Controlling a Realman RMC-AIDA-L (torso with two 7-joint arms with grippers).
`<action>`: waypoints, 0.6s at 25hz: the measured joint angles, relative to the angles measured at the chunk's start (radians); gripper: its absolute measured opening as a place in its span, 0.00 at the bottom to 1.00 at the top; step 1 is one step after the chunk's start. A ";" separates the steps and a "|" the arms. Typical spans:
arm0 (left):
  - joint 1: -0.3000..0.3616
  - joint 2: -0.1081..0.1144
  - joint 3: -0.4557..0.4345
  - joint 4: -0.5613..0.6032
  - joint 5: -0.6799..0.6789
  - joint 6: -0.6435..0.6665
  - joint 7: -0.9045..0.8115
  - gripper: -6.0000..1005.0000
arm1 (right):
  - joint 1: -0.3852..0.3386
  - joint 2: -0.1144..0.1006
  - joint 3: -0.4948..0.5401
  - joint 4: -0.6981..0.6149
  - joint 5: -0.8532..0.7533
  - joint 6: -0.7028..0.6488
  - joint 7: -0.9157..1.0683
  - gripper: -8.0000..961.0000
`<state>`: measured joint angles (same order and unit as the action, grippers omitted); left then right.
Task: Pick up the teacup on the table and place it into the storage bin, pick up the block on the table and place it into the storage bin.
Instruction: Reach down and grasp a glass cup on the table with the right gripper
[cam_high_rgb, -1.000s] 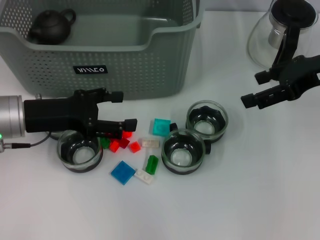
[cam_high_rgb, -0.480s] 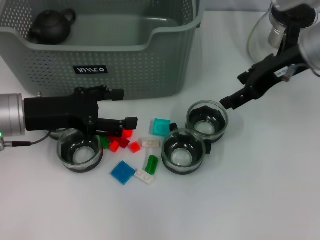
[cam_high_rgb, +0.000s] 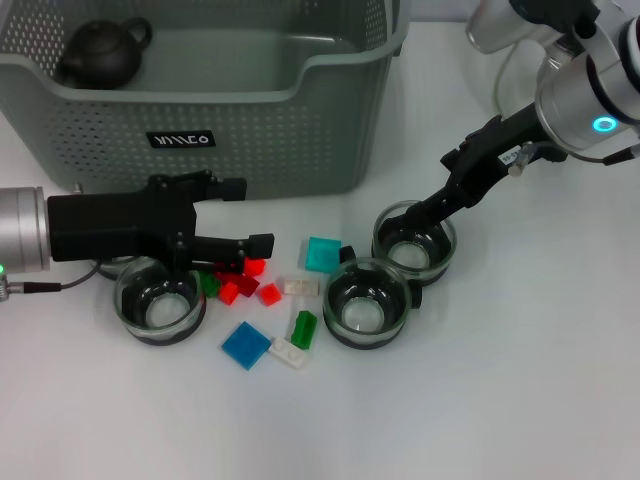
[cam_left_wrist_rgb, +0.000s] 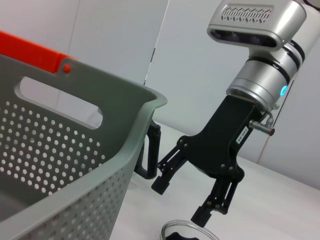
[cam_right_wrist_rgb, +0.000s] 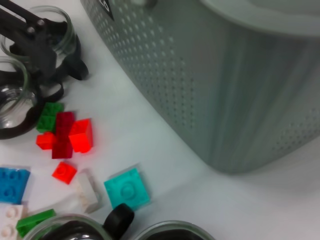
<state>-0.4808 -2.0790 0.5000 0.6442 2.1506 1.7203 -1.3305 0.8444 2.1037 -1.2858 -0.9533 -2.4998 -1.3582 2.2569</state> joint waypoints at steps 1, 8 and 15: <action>0.001 0.000 0.000 0.000 0.000 0.000 0.001 0.94 | 0.001 0.000 -0.004 0.007 0.000 0.009 0.000 0.98; 0.003 -0.002 0.000 -0.001 0.000 -0.001 0.004 0.94 | 0.005 0.000 -0.015 0.063 0.002 0.063 -0.009 0.98; 0.004 -0.003 0.000 -0.002 0.000 -0.002 0.006 0.94 | -0.008 0.000 -0.046 0.069 0.032 0.094 -0.024 0.98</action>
<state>-0.4770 -2.0816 0.5001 0.6426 2.1503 1.7179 -1.3243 0.8366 2.1036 -1.3320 -0.8840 -2.4680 -1.2644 2.2333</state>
